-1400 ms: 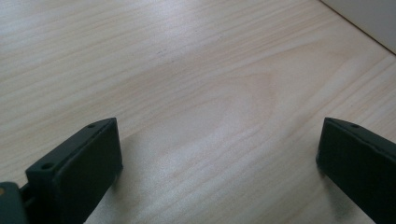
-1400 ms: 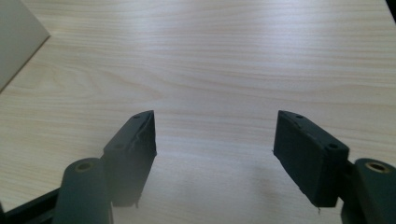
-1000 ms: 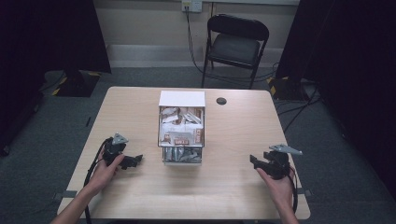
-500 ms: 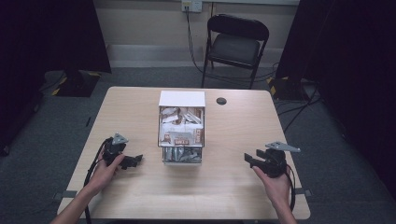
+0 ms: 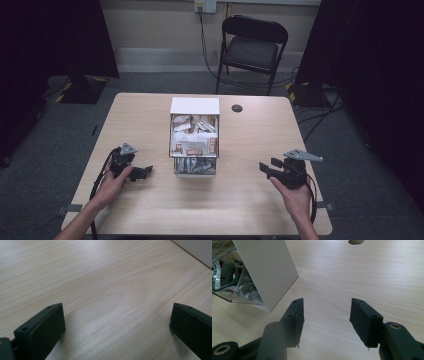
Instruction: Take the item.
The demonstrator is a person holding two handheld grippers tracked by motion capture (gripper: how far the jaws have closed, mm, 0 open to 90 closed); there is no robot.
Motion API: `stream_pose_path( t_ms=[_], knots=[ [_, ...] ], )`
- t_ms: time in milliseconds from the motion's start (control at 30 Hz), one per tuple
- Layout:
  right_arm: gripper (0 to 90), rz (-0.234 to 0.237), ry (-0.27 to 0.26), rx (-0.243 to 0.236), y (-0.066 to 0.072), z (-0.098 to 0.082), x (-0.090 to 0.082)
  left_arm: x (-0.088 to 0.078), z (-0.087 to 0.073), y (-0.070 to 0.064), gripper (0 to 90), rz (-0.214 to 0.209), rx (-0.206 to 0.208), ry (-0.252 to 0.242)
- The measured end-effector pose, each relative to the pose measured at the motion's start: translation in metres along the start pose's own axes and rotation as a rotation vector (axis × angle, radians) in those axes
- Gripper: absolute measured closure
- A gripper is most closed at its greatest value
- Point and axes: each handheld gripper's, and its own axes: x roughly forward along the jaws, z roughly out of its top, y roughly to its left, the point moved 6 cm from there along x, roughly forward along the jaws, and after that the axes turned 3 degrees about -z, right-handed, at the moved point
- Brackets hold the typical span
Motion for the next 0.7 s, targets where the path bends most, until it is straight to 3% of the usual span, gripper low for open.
stream_pose_path(
  t_ms=[167,367,700],
  knots=[
    [45.1,0.001,0.006,-0.039,0.004,0.006,-0.001,0.000,0.000,0.000,0.0,0.000,0.000,0.000],
    [45.1,0.055,-0.022,-0.006,0.010,0.019,-0.007,0.000,0.000,0.000,0.0,0.000,0.000,0.000],
    [45.1,0.065,-0.052,-0.040,0.022,0.041,-0.014,0.000,0.000,0.000,0.0,0.000,-0.003,-0.002]
  ],
)
